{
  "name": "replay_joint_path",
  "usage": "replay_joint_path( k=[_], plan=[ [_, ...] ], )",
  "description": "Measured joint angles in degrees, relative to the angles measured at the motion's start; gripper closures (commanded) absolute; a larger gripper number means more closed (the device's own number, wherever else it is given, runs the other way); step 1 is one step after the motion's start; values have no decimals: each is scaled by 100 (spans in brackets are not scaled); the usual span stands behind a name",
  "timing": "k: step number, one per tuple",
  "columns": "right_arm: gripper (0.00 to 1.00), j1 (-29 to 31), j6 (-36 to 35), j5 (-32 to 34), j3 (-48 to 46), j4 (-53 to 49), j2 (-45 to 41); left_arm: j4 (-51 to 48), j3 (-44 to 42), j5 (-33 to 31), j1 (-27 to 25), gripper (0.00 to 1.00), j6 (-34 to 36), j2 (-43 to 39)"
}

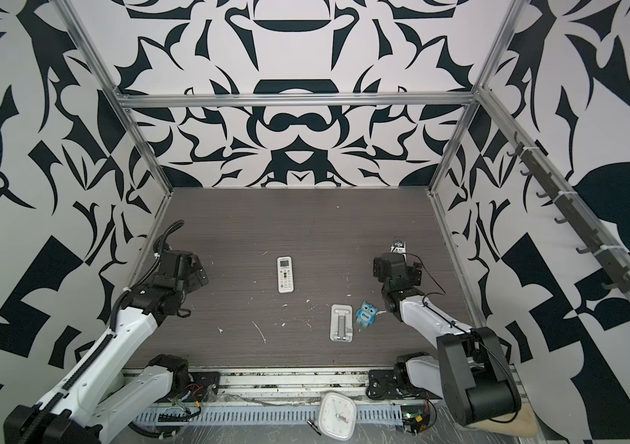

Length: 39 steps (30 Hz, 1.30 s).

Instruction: Load the batteries into the remote control

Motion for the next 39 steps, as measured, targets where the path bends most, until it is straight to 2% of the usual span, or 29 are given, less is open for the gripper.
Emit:
replay_joint_path(
  k=[6,12,21,25,30,39],
  plan=[
    [0,-140,-229,-256,-48,566,170,828,-190,-262,7,1,511,157],
    [0,-203,-387,-496,-98,1043,597,1971,-962,-490,17,1,1040,354],
    [0,-345,-439,-734,-94,1665,1137,4009,-1696,-494,146,1,1384,1110],
    [0,-413,-420,-903,-101,2177,1508,4841,-1696,-385,343,1,1506,1475],
    [0,-535,-450,-1495,-153,2653,1851,5617,-1692,-310,527,1,1639,1818],
    [0,-555,-529,-1856,-247,3040,1987,6798,-1631,107,691,1,2114,2684]
  ],
)
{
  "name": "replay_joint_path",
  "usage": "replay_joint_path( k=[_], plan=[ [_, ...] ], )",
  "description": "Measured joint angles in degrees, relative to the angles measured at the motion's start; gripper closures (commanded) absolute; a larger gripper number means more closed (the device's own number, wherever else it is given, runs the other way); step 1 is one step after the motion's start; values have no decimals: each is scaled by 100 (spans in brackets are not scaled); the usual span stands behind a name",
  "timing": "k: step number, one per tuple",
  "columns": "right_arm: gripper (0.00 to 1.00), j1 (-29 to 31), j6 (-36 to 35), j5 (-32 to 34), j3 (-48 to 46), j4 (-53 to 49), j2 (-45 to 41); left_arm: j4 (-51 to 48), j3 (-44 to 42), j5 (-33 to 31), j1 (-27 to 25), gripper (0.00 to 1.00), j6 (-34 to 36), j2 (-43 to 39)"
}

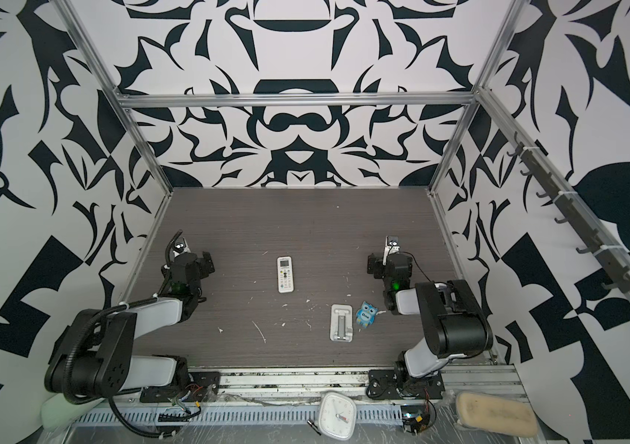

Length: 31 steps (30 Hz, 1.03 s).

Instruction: Load the batteries into the remote control

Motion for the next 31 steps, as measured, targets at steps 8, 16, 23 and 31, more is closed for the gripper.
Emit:
replay_joint_path(
  k=[8,16,23,31],
  plan=[
    [0,0,-9,-39,0,72,0,1078,9,632,470,1,273,800],
    [0,0,0,15,0,114,0,1563,-9,876,693,1,168,1019],
    [0,0,0,26,-42,186,0,1711,-15,929,693,1,149,1021],
    [0,0,-2,26,-44,236,0,1727,-13,1029,750,1,111,1021]
  ],
)
